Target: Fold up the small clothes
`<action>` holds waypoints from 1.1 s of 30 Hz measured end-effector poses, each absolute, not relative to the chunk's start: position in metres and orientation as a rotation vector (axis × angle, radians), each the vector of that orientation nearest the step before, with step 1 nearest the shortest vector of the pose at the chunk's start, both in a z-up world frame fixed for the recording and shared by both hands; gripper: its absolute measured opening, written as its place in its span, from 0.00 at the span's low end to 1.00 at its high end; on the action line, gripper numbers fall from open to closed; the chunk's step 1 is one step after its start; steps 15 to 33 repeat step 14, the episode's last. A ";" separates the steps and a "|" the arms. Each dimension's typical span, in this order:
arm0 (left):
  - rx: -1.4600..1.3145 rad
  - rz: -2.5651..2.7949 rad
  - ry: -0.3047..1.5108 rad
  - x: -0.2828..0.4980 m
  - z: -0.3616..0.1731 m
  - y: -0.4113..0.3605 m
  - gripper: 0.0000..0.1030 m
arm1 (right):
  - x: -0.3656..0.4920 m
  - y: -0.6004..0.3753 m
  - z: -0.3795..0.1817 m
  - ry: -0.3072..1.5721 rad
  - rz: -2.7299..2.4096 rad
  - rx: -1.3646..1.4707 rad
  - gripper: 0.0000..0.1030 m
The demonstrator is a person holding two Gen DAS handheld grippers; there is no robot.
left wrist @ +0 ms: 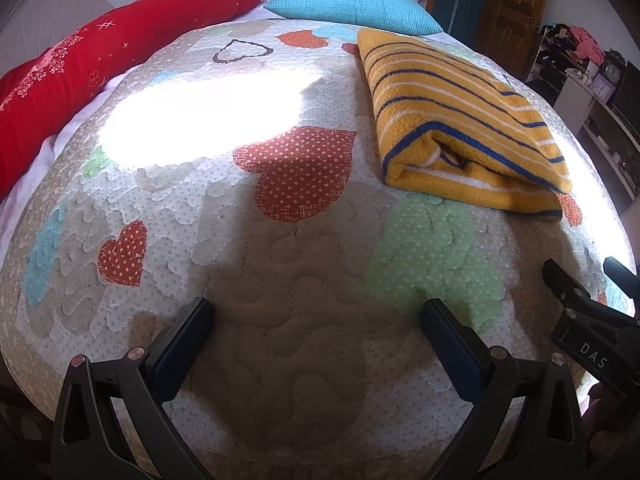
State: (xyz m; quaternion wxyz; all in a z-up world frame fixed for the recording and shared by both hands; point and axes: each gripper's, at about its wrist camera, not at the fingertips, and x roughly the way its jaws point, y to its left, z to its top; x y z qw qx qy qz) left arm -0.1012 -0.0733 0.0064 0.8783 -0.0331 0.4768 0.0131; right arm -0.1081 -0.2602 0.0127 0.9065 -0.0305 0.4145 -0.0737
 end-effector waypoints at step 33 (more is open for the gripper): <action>-0.102 0.048 0.948 -0.112 0.021 -0.060 1.00 | -0.115 -0.246 0.037 0.804 -0.106 -0.074 1.00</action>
